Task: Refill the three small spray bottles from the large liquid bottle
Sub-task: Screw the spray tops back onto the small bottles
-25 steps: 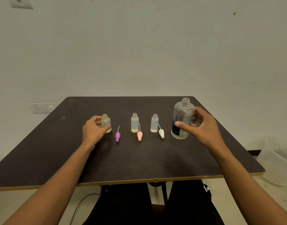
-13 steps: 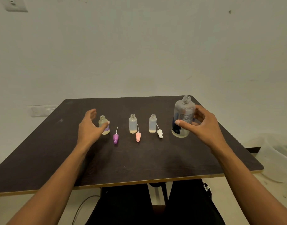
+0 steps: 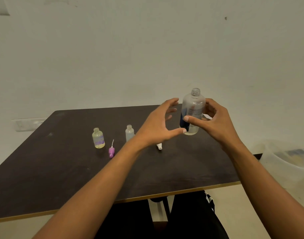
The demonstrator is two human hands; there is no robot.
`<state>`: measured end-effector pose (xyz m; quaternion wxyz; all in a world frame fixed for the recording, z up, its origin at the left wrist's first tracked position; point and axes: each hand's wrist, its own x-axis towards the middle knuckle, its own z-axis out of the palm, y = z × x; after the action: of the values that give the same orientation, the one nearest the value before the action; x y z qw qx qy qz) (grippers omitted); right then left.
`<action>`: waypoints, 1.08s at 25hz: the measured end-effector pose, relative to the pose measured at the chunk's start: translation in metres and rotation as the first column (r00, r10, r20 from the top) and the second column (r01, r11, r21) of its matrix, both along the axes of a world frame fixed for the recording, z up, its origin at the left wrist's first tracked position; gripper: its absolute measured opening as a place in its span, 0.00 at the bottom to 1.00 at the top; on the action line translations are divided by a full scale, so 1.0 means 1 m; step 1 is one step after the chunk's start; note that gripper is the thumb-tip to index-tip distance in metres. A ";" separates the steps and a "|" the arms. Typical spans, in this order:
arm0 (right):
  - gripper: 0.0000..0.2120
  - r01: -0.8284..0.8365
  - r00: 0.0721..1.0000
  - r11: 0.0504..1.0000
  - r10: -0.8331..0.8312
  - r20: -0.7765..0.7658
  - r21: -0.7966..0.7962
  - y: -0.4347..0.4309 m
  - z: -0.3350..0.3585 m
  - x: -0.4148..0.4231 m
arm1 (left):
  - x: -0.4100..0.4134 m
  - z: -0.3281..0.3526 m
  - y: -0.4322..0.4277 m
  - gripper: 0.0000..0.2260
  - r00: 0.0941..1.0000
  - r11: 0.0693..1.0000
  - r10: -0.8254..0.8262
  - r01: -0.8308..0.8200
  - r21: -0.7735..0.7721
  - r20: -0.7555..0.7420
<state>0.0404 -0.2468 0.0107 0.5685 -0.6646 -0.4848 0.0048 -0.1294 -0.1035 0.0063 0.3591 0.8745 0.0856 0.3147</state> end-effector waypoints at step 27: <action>0.32 0.079 0.996 0.924 -0.059 0.064 -0.373 0.154 -0.046 0.197 | 0.231 -0.054 0.100 0.24 0.927 0.903 0.320 -0.361 -0.231 -0.197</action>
<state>0.2377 -0.0929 -0.0356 0.4181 -0.7776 -0.4657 0.0602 0.1011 -0.0037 -0.0478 0.4037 0.8121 0.3059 0.2897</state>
